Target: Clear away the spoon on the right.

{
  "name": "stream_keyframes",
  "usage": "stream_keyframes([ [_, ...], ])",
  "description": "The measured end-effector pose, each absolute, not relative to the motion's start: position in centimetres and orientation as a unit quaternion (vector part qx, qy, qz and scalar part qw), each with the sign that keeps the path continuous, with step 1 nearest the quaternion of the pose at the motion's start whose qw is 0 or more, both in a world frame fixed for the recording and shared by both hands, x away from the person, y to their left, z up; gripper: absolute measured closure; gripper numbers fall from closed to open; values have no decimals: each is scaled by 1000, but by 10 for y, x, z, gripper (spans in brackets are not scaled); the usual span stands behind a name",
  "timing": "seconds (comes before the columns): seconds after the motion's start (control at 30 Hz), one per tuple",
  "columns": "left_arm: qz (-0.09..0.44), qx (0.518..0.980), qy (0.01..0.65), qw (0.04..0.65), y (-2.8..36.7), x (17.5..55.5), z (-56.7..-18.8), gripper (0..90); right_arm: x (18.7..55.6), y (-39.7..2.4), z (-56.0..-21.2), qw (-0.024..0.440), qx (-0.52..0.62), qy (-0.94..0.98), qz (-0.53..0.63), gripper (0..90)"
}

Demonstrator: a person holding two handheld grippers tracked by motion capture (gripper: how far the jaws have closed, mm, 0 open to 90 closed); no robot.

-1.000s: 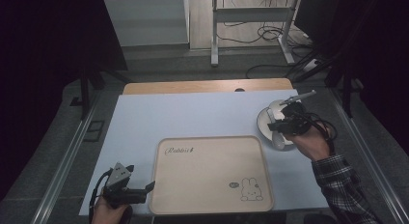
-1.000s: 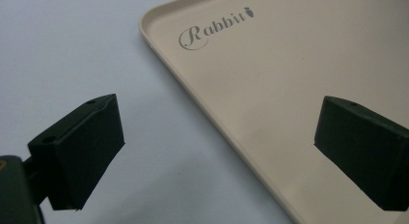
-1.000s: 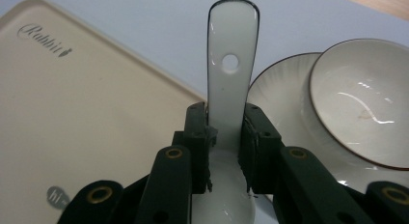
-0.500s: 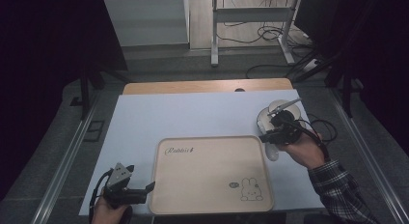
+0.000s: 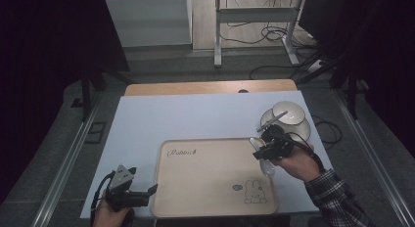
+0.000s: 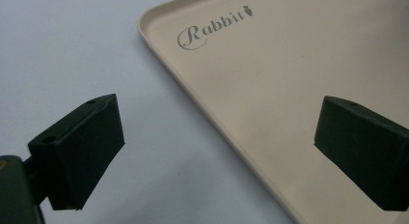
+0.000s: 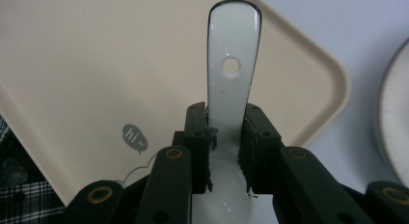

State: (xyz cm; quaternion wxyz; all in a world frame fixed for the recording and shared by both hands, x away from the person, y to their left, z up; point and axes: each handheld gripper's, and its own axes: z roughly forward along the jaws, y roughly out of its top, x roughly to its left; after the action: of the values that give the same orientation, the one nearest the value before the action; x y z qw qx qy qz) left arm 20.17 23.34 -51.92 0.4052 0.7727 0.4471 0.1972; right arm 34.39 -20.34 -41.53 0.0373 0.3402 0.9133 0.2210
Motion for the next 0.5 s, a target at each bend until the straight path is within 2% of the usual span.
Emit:
stream_keyframes([
  [0.5, 198, 773, 446, 405, 233, 202, -519, 32, 329, -183, -457, -8, 327, 928, 179, 748],
])
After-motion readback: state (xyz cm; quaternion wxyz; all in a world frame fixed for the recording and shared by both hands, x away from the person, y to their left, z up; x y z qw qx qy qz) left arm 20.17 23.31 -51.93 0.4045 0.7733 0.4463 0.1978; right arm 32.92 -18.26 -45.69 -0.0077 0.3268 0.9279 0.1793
